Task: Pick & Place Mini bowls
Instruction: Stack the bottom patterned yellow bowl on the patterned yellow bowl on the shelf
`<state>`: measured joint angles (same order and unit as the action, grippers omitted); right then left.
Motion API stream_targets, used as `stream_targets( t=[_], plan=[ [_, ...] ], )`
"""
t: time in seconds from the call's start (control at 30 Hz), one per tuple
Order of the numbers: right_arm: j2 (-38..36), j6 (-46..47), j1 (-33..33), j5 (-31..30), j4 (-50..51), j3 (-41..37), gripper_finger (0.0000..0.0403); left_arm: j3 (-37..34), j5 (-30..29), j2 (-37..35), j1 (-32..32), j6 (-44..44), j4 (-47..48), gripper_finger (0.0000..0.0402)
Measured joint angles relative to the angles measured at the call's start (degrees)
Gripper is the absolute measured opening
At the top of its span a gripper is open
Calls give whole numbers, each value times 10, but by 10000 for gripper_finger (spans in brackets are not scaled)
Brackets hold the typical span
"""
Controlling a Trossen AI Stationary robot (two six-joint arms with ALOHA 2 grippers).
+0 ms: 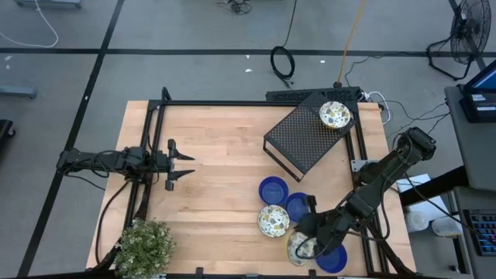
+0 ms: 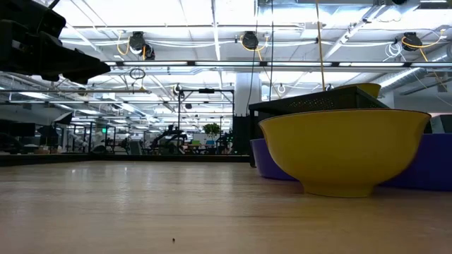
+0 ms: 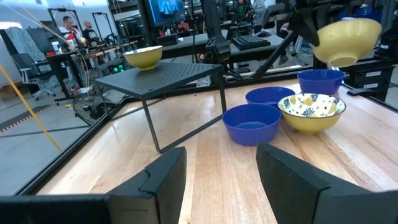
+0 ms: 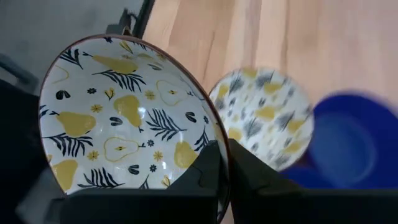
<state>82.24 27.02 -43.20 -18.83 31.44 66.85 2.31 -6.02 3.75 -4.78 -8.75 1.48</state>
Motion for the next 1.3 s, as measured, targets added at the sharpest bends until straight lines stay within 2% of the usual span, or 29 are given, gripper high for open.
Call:
stream_targets(
  t=[0.17,0.37,0.73,1.0,1.13,1.3],
  plan=[
    [0,-72,4,-42,-28,0,4,0,0,0,0,0,0,198],
    [0,-157,34,-43,-81,0,4,0,0,0,0,0,0,198],
    [-19,-299,153,152,-165,-15,4,0,0,0,0,0,0,198],
    [-145,-331,262,265,-280,-143,4,0,0,0,0,0,0,198],
    [-232,-346,322,281,-353,-208,4,0,0,0,0,0,0,198],
    [-323,-359,399,259,-429,-251,4,0,0,0,0,0,0,198]
  ],
)
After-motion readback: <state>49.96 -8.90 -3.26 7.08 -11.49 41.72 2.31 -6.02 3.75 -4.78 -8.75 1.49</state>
